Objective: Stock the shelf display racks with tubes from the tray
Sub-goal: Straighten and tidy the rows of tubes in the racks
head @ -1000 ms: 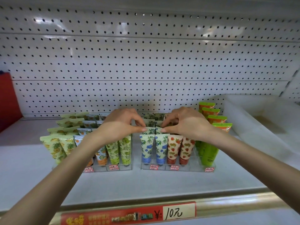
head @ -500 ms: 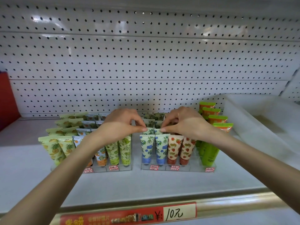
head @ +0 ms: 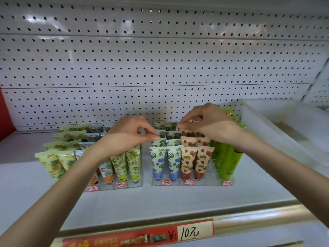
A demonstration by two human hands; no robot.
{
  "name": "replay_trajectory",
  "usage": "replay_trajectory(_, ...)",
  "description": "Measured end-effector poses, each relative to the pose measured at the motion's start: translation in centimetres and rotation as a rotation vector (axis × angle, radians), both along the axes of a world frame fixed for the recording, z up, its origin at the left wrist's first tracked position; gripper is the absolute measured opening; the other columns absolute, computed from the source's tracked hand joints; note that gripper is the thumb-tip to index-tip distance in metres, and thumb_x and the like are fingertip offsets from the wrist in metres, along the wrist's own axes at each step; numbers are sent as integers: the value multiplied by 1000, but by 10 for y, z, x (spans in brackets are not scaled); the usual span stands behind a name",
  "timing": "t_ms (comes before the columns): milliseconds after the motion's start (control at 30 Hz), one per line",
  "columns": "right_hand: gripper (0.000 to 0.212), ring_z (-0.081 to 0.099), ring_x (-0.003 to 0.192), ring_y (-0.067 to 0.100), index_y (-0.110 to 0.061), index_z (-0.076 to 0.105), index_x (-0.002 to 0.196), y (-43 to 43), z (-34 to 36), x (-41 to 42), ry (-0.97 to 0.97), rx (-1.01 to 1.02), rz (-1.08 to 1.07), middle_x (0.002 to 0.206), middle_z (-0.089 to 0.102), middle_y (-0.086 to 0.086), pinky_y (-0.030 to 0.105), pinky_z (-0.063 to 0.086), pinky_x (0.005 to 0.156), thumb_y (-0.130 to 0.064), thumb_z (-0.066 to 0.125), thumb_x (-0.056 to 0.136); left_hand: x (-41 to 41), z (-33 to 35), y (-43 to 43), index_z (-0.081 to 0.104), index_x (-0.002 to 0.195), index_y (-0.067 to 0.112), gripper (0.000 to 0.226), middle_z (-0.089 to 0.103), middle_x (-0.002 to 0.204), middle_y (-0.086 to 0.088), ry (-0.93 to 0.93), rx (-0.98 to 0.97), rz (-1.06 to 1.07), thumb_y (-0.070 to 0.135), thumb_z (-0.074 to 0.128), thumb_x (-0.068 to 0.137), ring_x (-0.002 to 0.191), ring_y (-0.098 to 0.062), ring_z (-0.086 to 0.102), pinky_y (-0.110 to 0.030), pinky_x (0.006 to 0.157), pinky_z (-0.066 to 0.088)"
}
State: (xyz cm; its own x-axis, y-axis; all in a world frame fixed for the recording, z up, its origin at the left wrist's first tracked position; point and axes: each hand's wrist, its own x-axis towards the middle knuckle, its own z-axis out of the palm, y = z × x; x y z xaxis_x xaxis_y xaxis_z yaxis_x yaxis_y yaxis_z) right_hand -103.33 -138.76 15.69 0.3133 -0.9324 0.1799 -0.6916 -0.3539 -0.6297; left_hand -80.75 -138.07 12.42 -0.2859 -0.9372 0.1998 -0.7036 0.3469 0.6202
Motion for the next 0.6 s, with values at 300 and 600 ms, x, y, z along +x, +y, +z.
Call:
replay_trajectory(300,7,46,69,10,-34,70,73,-8,23,-7,34,-87,12,91,66,13,26,37,66,-36,71,80,-17,8,-16,74,88,28,14,55,78,15,6,-109,-1,36,70,77,64,6,46,-19,64,34)
replay_trajectory(600,7,41,58,7,-30,72,80,-12,24,-18,65,-92,1,70,48,3,13,31,54,-35,69,82,-7,14,-21,74,87,28,12,55,77,15,1,-149,26,34,71,78,64,10,45,-21,64,33)
